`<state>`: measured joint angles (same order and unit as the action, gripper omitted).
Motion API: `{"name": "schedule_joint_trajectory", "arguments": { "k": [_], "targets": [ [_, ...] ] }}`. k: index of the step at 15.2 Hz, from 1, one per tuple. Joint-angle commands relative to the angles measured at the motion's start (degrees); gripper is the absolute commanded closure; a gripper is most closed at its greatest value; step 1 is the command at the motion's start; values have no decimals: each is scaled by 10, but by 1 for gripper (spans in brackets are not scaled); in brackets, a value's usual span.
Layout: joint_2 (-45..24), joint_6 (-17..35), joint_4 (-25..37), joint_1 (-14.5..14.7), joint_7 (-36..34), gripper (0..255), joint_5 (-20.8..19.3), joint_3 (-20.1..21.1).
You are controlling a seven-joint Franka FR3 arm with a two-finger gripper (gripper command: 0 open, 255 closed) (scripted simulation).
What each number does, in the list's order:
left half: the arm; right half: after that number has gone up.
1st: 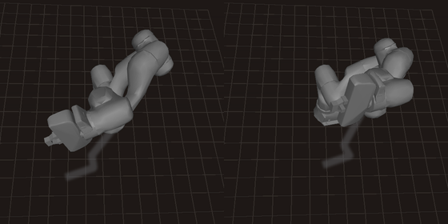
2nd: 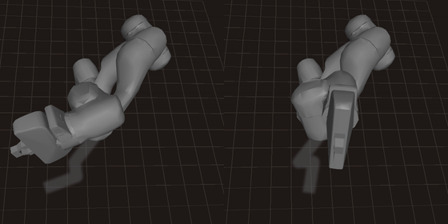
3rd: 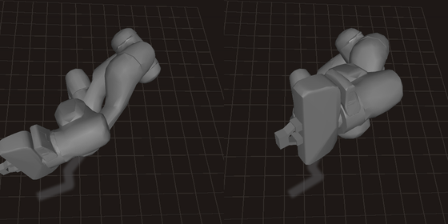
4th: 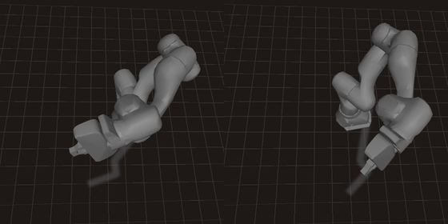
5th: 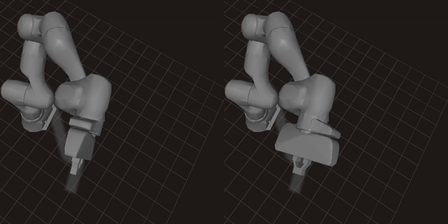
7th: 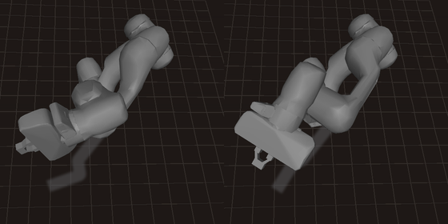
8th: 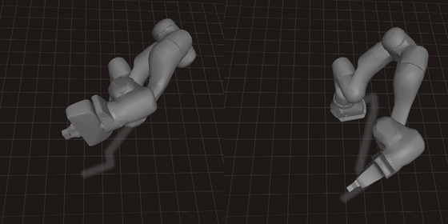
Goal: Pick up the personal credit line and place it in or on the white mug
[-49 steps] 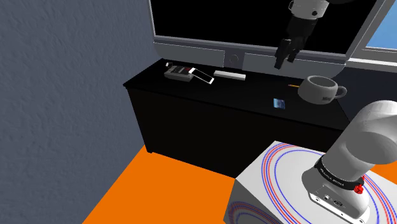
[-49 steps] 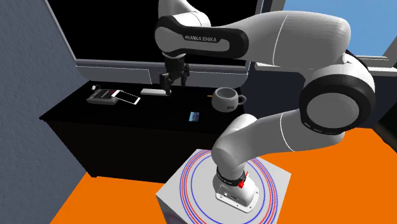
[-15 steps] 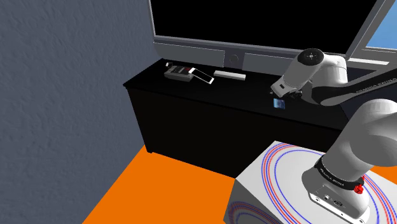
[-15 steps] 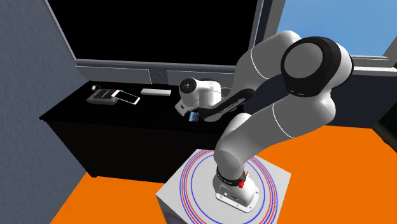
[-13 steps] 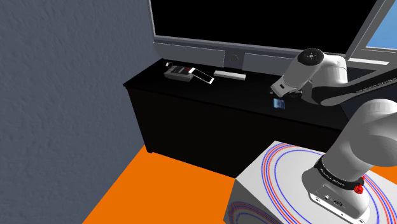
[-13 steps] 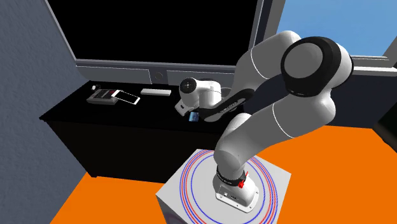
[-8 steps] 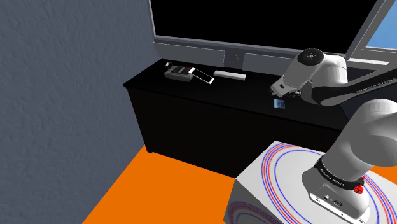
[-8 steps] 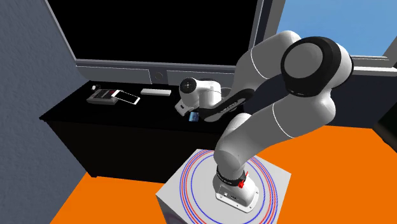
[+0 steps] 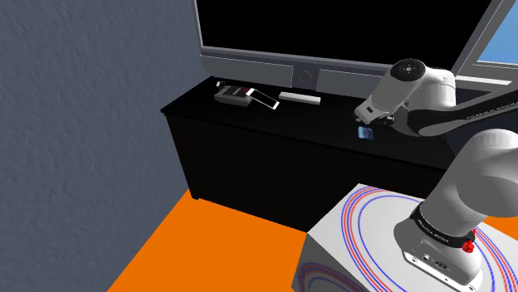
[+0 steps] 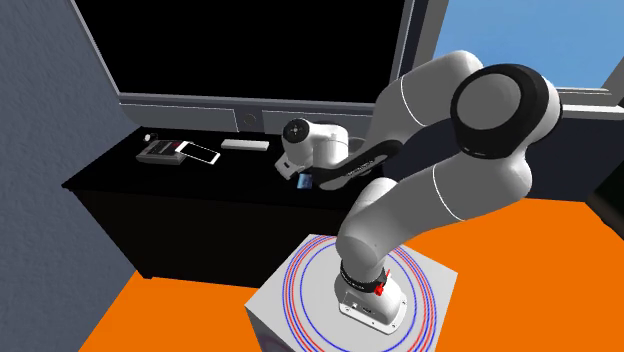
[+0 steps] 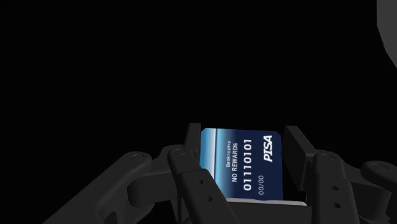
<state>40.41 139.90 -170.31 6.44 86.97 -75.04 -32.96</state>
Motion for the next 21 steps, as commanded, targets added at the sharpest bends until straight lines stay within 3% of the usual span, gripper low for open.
{"name": "schedule_joint_trajectory", "arguments": {
  "k": [1,10,21],
  "targets": [
    [18,-18,4,4,20,255,24,8],
    [94,-100,26,19,98,255,112,41],
    [146,-188,76,40,162,255,189,80]
  ]
}}
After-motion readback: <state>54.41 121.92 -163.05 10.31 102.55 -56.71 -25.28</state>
